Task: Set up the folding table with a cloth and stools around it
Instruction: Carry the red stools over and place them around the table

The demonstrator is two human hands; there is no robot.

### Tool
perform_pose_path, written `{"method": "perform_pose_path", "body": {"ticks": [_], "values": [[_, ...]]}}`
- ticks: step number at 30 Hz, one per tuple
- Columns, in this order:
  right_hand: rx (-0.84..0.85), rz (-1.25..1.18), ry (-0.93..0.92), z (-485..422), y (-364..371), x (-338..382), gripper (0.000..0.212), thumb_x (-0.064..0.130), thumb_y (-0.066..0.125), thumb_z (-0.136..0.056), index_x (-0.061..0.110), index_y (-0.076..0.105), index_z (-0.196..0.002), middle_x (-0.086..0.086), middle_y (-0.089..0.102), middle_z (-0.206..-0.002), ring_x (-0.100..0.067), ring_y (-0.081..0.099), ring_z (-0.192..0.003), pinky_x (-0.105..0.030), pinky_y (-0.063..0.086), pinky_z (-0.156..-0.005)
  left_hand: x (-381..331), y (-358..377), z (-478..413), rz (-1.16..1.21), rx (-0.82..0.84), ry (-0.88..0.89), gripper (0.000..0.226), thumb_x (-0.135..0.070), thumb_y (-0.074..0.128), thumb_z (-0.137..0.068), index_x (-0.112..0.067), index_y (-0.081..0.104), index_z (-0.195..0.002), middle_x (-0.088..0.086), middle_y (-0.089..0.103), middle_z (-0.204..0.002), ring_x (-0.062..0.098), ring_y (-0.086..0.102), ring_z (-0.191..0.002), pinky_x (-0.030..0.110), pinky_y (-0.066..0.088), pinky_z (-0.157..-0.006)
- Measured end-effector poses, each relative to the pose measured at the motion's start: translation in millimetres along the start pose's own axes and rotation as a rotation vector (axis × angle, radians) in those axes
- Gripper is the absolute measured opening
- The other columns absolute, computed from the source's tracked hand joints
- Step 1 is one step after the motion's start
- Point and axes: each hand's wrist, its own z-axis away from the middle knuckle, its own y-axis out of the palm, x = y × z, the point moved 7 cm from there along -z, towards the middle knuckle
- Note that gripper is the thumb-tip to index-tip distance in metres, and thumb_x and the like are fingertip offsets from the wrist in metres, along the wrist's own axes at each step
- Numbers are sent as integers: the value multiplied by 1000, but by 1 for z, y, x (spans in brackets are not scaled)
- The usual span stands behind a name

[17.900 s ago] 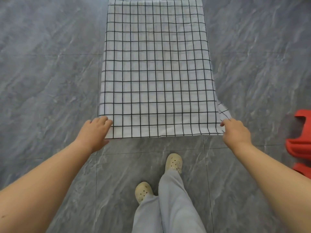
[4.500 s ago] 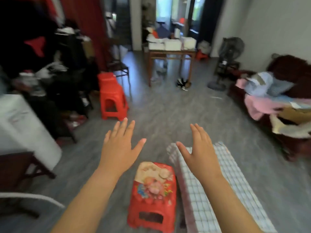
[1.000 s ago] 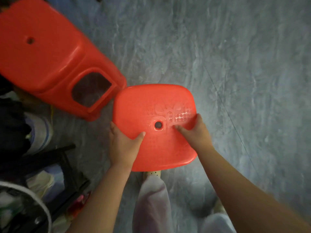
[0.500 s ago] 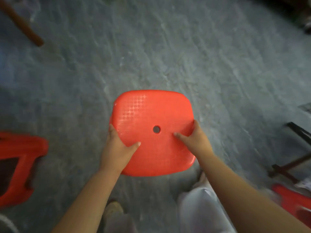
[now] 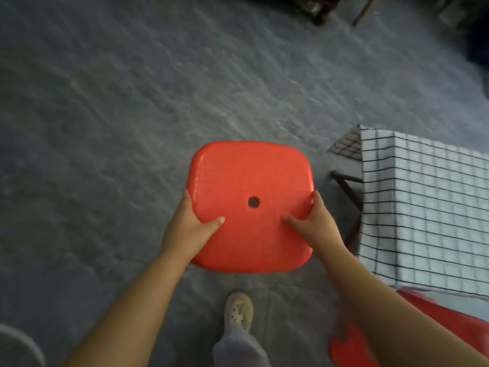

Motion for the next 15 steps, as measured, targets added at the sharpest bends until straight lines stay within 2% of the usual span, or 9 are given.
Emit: {"method": "perform_pose_path", "body": {"ticks": [3, 5, 7, 12, 15], "values": [[-13, 15, 46, -46, -37, -37, 95, 28, 80, -70, 16, 23, -144, -6, 46, -141, -27, 48, -125, -36, 42, -90, -49, 56, -39, -69, 73, 42, 112, -52, 77, -61, -23, 16, -151, -1, 48, -141, 17, 51, -124, 35, 40, -104], [8, 1, 92, -70, -47, -58, 109, 27, 79, -72, 14, 5, -151, -5, 33, -152, -24, 38, -135, -34, 38, -98, -64, 86, -60, -114, 90, 47, 115, -55, 75, -62, -23, 11, -152, -1, 44, -145, 18, 48, -127, 36, 39, -105], [34, -15, 111, -87, -48, -76, 113, 26, 78, -74, 15, -3, -152, -2, 24, -156, -21, 33, -139, -32, 35, -102, -69, 110, -72, -158, 103, 36, 116, -54, 75, -65, -22, 5, -152, 2, 39, -148, 22, 45, -130, 38, 38, -106], [61, -55, 84, -118, -39, -100, 107, 14, 74, -76, 18, -1, -153, 0, 17, -160, -19, 30, -141, -26, 30, -105, -71, 139, -97, -329, 129, 41, 122, -43, 78, -71, -13, -8, -150, 15, 4, -158, 27, 21, -143, 36, 23, -115], [73, -52, 73, -126, -37, -102, 106, 15, 74, -77, 19, 1, -153, -2, 15, -160, -18, 27, -142, -29, 28, -110, -72, 141, -102, -477, 149, 66, 126, -39, 79, -71, -9, -15, -148, 19, -6, -158, 29, 13, -145, 36, 20, -116]]}}
